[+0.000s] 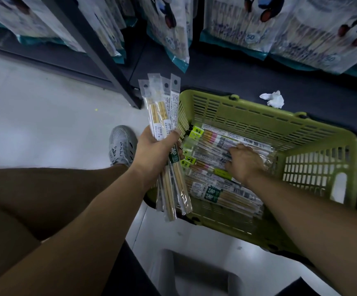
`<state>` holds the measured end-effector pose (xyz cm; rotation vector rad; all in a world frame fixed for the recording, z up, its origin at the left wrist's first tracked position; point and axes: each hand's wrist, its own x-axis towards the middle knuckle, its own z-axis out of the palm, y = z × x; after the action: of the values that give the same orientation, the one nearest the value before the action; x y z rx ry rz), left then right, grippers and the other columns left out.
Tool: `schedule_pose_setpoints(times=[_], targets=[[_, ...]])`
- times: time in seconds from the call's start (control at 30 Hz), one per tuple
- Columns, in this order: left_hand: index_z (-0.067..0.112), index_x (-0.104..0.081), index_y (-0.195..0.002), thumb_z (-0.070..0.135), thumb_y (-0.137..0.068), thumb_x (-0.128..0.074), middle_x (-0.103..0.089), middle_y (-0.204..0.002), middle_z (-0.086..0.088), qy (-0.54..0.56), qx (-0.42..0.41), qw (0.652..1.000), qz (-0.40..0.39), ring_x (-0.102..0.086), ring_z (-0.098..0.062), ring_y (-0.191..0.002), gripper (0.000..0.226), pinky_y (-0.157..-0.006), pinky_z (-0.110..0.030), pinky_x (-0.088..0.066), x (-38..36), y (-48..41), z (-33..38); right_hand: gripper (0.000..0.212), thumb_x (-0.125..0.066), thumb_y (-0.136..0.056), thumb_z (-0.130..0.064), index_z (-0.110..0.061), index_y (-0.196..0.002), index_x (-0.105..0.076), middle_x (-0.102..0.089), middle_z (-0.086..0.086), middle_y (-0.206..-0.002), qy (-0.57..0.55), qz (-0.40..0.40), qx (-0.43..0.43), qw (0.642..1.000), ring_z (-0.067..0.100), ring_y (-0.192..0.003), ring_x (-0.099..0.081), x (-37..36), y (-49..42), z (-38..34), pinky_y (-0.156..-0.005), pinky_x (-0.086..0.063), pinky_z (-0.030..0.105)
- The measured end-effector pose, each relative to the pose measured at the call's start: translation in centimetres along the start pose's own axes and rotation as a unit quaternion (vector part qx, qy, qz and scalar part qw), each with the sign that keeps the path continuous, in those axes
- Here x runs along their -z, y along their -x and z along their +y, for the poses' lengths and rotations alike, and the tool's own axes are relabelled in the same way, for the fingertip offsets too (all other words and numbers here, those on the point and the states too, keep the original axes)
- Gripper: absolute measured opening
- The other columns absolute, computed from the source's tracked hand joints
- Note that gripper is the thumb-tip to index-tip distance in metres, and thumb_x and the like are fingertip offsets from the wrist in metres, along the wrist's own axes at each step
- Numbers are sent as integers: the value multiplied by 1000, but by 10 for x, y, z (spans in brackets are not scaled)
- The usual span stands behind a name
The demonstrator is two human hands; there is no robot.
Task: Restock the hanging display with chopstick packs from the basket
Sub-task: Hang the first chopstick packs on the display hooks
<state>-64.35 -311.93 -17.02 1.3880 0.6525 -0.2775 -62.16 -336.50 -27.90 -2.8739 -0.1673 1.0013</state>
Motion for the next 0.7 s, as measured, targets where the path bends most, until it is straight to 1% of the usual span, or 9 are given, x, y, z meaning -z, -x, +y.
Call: schedule_pose_setpoints(times=[0.07, 0.2, 0.33, 0.4, 0.47, 0.53, 0.6, 0.67, 0.7], targets=[[11, -60, -114, 21, -93, -75, -69, -85, -9, 11, 8, 1000, 0, -70, -27, -74, 28, -69, -41, -61, 1, 1, 0, 44, -57, -100, -35, -11, -136, -51, -54, 13, -139, 20, -2, -16, 1000, 32, -128, -51, 0, 0, -6, -94, -49, 38], [5, -55, -124, 18, -95, -73, -65, -88, -14, 28, 21, 999, -2, -68, -29, -74, 36, -71, -41, -60, 3, 2, 2, 46, -61, -99, -28, -13, -141, -48, -55, 13, -138, 29, -7, -16, 999, 32, -125, -54, 3, -4, -10, -89, -51, 37], [6, -55, -123, 18, -96, -71, -67, -92, -15, 20, 23, 1000, 2, -69, -28, -74, 33, -69, -39, -60, 2, 3, 3, 46, -59, -99, -35, -13, -140, -53, -58, 13, -136, 5, 2, 5, 1000, 32, -122, -58, 10, -5, 1, -85, -50, 34], [9, -57, -118, 18, -96, -71, -68, -92, -14, 14, 22, 1000, 6, -70, -24, -69, 27, -67, -38, -61, 0, 4, 4, 42, -59, -98, -36, -13, -133, -56, -62, 13, -128, -10, 12, 7, 1000, 33, -112, -62, 15, 0, 4, -74, -45, 32], [12, -59, -113, 16, -97, -70, -68, -87, -12, 15, 20, 1000, 12, -70, -21, -65, 21, -66, -37, -62, -1, 5, 4, 35, -59, -97, -37, -14, -123, -58, -65, 12, -115, -34, 18, 14, 999, 29, -94, -63, 21, 7, 6, -63, -40, 30], [13, -59, -112, 15, -97, -70, -67, -82, -9, 18, 23, 999, 18, -69, -20, -63, 18, -67, -40, -63, -3, 7, 4, 22, -59, -98, -36, -18, -104, -50, -63, 6, -91, -90, 30, 19, 995, 19, -72, -56, 29, 17, 7, -51, -31, 27], [12, -58, -112, 15, -97, -69, -66, -79, -9, 29, 32, 999, 21, -69, -22, -63, 18, -72, -45, -64, -6, 10, 4, 23, -62, -97, -32, -17, -94, -45, -55, -2, -75, -183, 30, 27, 982, 14, -62, -53, 41, 30, 5, -46, -30, 26], [9, -59, -115, 16, -97, -69, -66, -81, -10, 37, 41, 998, 15, -68, -23, -66, 22, -75, -45, -63, -11, 15, 6, 14, -65, -96, -27, -15, -95, -57, -63, 2, -77, -263, 23, 39, 964, 15, -62, -60, 60, 47, 0, -46, -41, 25], [8, -59, -118, 16, -97, -70, -67, -83, -10, 43, 49, 998, 10, -68, -23, -68, 24, -76, -44, -62, -15, 18, 8, 11, -66, -95, -25, -16, -100, -62, -67, 5, -81, -292, 22, 48, 955, 17, -64, -63, 70, 55, -4, -52, -46, 27]])
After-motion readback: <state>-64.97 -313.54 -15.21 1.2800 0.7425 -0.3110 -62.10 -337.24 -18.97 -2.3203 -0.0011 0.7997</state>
